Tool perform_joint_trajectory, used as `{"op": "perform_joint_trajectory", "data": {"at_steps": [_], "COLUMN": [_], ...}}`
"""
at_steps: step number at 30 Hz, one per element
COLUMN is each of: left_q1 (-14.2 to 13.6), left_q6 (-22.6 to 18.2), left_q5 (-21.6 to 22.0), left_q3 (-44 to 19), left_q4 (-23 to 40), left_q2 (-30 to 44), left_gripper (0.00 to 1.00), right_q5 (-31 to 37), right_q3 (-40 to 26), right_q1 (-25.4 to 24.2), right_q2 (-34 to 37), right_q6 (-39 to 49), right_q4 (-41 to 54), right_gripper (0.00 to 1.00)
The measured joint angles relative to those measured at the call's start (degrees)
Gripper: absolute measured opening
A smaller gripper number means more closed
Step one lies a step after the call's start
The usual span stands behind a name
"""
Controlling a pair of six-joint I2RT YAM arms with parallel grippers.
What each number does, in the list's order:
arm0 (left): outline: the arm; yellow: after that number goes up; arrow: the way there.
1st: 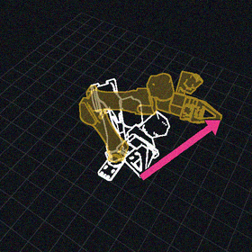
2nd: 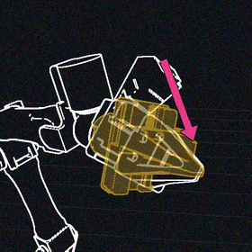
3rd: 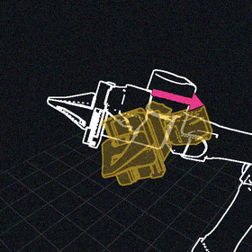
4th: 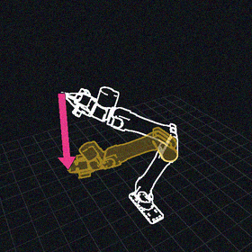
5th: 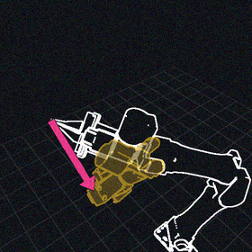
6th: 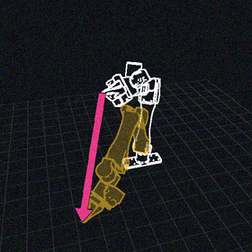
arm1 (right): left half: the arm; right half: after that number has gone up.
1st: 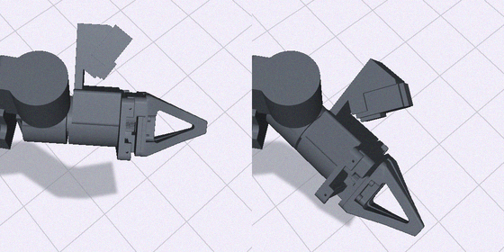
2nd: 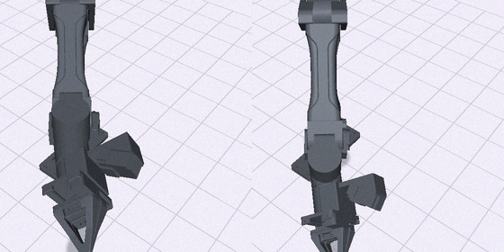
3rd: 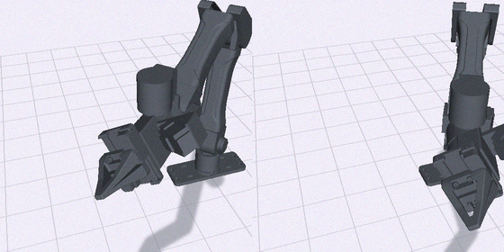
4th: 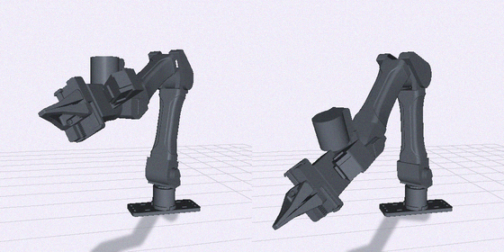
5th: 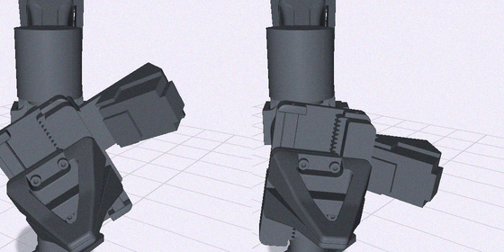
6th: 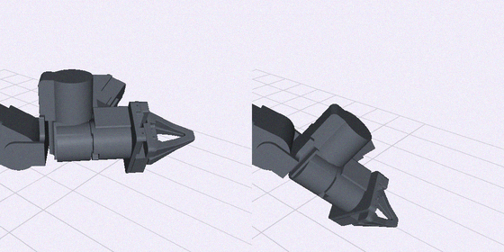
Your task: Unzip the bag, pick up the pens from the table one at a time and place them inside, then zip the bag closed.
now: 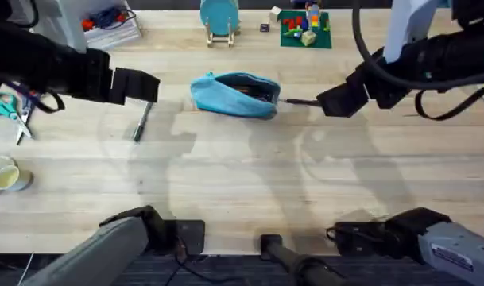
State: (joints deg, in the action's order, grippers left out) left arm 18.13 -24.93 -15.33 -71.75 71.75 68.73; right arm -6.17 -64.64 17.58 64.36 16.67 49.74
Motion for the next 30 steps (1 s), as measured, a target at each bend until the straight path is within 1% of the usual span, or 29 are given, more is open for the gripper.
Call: {"op": "perform_joint_trajectory", "data": {"at_steps": [4, 9, 11, 15, 19, 22, 26, 30], "left_q1": [0.0, 0.0, 0.0, 0.0, 0.0, 0.0, 0.0, 0.0], "left_q6": [0.2, 0.1, -0.7, -3.4, -4.4, -3.9, -1.8, 0.2], "left_q5": [1.4, 3.4, 4.6, 7.4, 9.2, 9.6, 10.1, 10.4], "left_q3": [0.0, 0.0, 0.0, 0.0, 0.0, 0.0, 0.0, 0.0], "left_q4": [-1.4, -5.4, -6.7, -7.5, -9.0, -10.3, -11.9, -14.5], "left_q2": [4.6, 10.3, 11.9, 15.3, 19.9, 23.4, 27.7, 30.4], "left_gripper": [0.993, 0.993, 0.994, 0.994, 0.993, 0.994, 0.993, 0.993], "right_q5": [0.0, 0.0, 0.0, 0.0, 0.0, 0.0, 0.0, 0.0], "right_q3": [0.0, 0.0, 0.0, 0.0, 0.0, 0.0, 0.0, 0.0], "right_q1": [0.0, 0.0, 0.0, 0.0, 0.0, 0.0, 0.0, 0.0], "right_q2": [0.0, 0.0, 0.0, 0.0, 0.0, 0.0, 0.0, 0.0], "right_q6": [0.0, -0.2, -0.2, -0.2, -0.2, -0.2, -0.2, -0.2], "right_q4": [0.0, 0.0, 0.0, 0.0, 0.0, 0.0, 0.0, 0.0], "right_gripper": [0.998, 0.997, 0.997, 0.997, 0.997, 0.998, 0.997, 0.996]}}
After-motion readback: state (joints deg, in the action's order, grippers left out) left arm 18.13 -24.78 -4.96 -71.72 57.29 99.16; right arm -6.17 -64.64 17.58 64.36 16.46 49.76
